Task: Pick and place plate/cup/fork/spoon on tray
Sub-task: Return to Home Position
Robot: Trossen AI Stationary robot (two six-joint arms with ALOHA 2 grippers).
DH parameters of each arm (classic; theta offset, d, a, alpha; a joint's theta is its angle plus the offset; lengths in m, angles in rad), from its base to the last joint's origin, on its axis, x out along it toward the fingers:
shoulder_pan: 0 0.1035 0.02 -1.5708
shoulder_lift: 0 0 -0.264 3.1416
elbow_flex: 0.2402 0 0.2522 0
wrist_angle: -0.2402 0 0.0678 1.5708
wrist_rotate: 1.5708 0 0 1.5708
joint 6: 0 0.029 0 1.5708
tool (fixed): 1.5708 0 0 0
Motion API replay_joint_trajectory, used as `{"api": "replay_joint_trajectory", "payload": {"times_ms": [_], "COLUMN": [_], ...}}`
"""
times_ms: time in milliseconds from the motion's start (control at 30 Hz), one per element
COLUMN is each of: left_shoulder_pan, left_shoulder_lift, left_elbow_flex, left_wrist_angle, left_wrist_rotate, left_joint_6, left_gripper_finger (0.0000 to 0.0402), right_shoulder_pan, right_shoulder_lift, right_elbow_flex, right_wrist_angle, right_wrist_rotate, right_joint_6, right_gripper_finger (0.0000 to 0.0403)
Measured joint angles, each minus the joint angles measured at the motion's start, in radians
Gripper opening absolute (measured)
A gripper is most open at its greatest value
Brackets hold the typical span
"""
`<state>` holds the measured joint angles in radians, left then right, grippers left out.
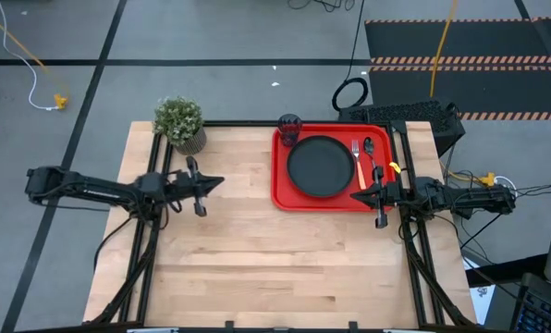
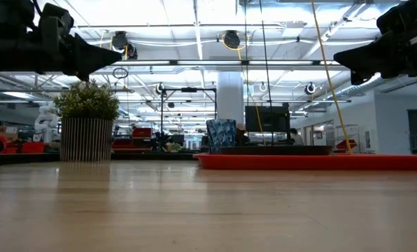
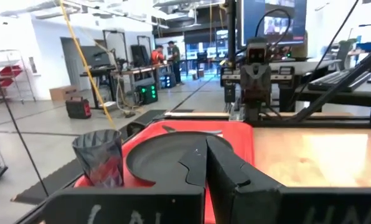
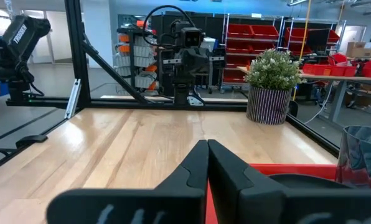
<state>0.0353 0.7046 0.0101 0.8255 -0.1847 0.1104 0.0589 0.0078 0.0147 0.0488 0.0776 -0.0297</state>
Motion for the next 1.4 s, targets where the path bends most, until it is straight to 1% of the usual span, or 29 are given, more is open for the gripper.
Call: {"api": "replay_joint_trajectory", "payload": {"times_ms": [267,400,600,833,1167,1300,1400], "left_shoulder_pan": [-0.012,-0.037,-0.072,-0.139,-0.249,-0.282,-0.286], "left_shoulder_lift": [-0.178,-0.263,-0.356,-0.387,-0.387,-0.388,-0.413], "left_elbow_flex": [0.0,0.0,0.0,0.0,0.0,0.0,0.0], "left_wrist_angle": [-0.145,-0.243,-0.371,-0.39,-0.419,-0.419,-0.428], "left_wrist_rotate": [0.005,0.059,0.061,0.06,-0.032,-0.059,-0.072], "left_joint_6": [-0.016,-0.02,-0.045,-0.045,-0.058,-0.009,0.043], "left_gripper_finger": [0.0002,0.0001,0.0001,0.0001,0.0001,0.0,0.0], "right_shoulder_pan": [0.0,0.0,0.0,0.0,0.0,0.0,0.0], "right_shoulder_lift": [0.0,0.0,0.0,0.0,0.0,0.0,0.0], "right_elbow_flex": [0.0,0.0,0.0,0.0,0.0,0.0,0.0], "right_wrist_angle": [0.0,0.0,0.0,0.0,0.0,0.0,0.0], "right_wrist_rotate": [0.0,0.0,0.0,0.0,0.0,0.0,0.0], "right_joint_6": [0.0,0.0,0.0,0.0,0.0,0.0,0.0], "right_gripper_finger": [0.0,0.0,0.0,0.0,0.0,0.0,0.0]}}
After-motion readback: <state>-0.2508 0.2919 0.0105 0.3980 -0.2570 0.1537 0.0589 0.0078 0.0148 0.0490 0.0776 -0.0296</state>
